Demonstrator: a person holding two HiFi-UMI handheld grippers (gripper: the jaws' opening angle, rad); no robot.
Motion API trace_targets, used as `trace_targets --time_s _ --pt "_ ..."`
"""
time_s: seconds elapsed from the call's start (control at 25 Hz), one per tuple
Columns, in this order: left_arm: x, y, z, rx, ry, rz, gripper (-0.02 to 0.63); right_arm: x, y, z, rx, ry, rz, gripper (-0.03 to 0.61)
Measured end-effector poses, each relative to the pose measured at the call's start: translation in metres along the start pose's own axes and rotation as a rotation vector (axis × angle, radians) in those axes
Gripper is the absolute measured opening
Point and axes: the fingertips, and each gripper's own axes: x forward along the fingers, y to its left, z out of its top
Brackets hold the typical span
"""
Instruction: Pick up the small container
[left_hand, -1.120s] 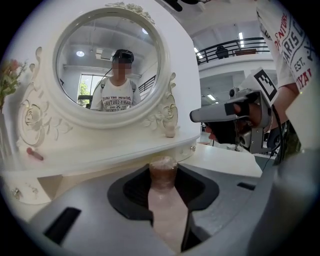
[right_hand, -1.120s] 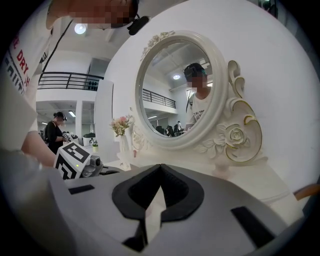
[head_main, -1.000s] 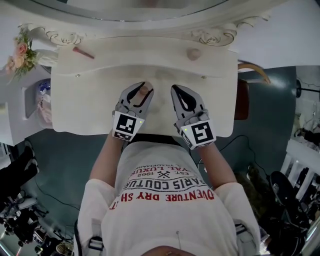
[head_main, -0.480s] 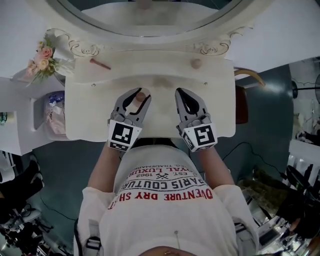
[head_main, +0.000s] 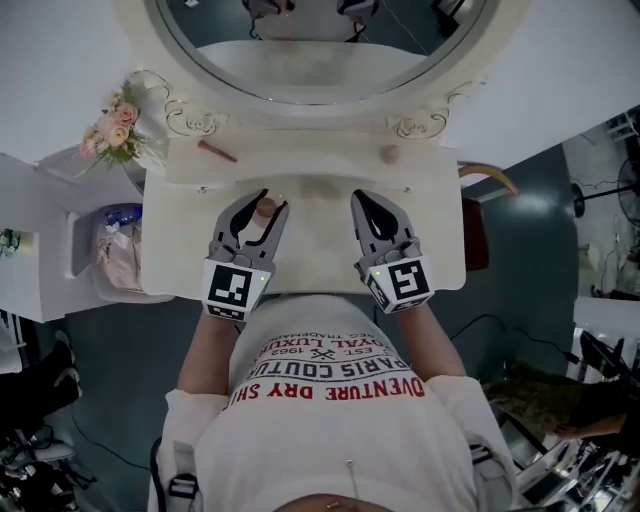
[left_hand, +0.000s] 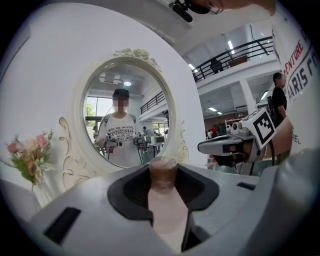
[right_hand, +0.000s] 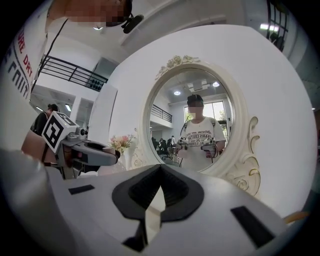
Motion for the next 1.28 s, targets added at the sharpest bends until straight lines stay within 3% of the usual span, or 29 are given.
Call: trace_targets --time_s 0.44,1.28 --pt "-0.029 0.034 0.017 0.006 -0.01 0.081 0.143 0.006 0.02 0.014 -0.005 -0.032 0.05 -0.002" --pt "-0.022 0.026 0.013 -0.001 -0.008 0.063 0.143 0.008 0.016 0.017 -0.001 -0.027 0.053 -0.002"
